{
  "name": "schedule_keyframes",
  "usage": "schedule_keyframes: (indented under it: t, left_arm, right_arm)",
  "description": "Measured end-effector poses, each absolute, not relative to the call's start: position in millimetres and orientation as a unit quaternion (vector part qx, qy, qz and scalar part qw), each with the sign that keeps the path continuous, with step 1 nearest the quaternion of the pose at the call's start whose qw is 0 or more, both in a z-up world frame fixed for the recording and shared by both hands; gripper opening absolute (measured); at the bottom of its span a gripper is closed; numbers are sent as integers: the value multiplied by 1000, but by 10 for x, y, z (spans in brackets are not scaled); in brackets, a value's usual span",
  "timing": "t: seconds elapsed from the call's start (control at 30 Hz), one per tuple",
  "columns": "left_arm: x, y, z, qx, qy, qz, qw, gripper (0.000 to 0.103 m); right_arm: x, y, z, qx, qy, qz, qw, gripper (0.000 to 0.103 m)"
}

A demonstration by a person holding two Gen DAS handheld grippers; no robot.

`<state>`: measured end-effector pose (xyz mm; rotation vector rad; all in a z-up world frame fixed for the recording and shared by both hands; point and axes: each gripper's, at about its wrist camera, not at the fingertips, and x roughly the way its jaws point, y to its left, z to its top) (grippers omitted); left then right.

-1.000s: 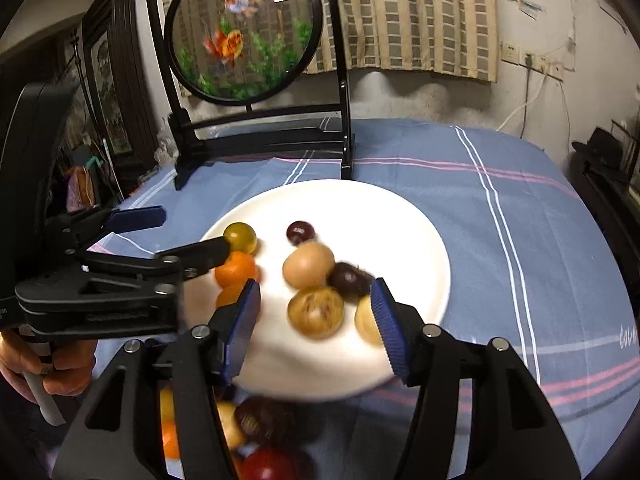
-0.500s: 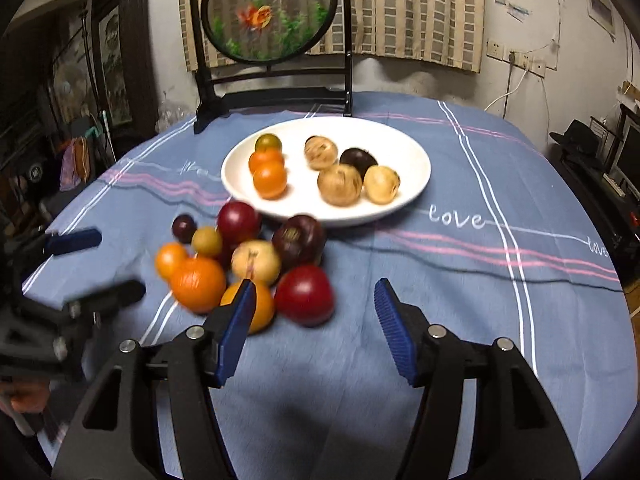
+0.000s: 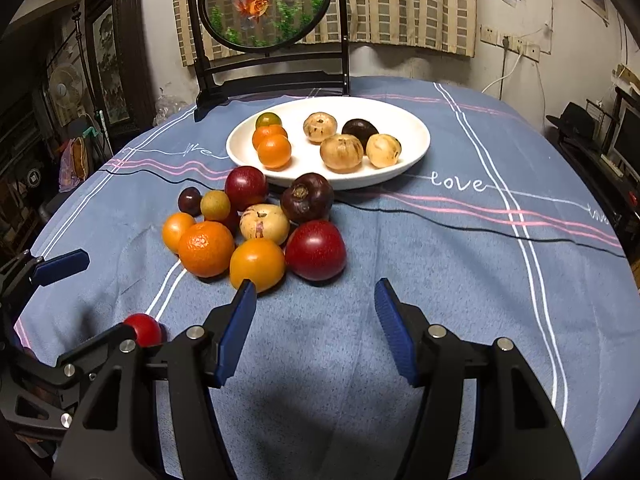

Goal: Organize fruits
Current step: 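Grasp the small red tomato with the left tool while the right tool grasps the red apple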

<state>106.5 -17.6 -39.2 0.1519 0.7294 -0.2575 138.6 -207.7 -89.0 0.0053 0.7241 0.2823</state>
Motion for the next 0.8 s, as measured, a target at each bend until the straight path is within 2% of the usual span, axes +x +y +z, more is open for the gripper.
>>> schedule_keyframes:
  t: [0.13,0.4,0.53,0.63,0.67,0.8]
  left_arm:
    - [1065,-174,-394,71,356,-128,923,87]
    - [1088,-209,-517,76,397,-150,902,61]
    - [1113,-222,-574,73,413,-159,894,54]
    - [1110,-255,-637,72,430,-173,883,44]
    - [1107,-274,-662,75,435,-175,880,37]
    - [1101,-303,-688,80,439,-175,878,36]
  right_arm:
    - [1379,-2084,-878,7,351,142,926,62]
    - [1518,-2048,-841,-16,350,134,927,62]
    - [1702,-2017,-867,-20,365,132,921,62]
    - [1812,-1992,-929,-23,381,132,915,56]
    - [1836,-1985,-942,-24,386,133,913,53]
    - [1894,-1940,-980,-29,394,141,908,52]
